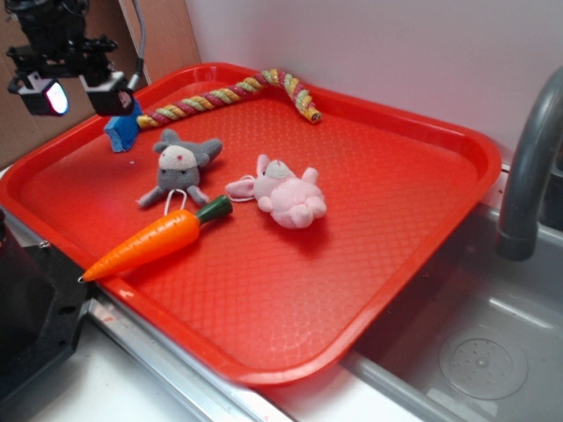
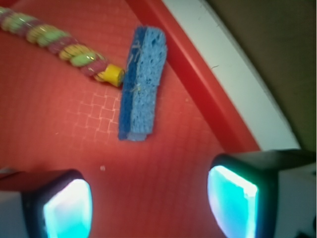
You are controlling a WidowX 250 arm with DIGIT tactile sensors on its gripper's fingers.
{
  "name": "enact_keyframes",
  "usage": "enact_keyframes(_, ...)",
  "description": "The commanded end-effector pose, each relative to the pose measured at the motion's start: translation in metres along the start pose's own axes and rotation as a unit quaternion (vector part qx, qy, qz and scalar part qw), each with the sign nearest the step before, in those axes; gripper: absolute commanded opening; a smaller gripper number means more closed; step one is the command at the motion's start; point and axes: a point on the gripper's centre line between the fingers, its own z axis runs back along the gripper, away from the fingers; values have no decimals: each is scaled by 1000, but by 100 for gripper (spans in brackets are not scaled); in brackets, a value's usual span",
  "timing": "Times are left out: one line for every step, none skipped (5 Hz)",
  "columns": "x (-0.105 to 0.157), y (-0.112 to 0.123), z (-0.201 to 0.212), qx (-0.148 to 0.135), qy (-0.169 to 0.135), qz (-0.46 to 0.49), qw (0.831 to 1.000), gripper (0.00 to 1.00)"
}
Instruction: Grab the blue sponge.
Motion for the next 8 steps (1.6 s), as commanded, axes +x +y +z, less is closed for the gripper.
enact_keyframes(31,-9,-21,3,3,9,1000,100)
enact_keyframes(28,-14,-37,4,17,54,998,100)
enact_keyframes(20,-19,-53,-7,58,85,995,100)
enact_keyframes(18,-24,-54,-22,78,85,993,100)
enact_keyframes(24,-19,-54,-35,82,72,993,100)
enact_keyframes(30,-12,-56,-55,87,60,993,100)
enact_keyframes(34,-11,-56,-57,89,58,993,100)
enact_keyframes(35,-11,-56,-62,92,51,993,0)
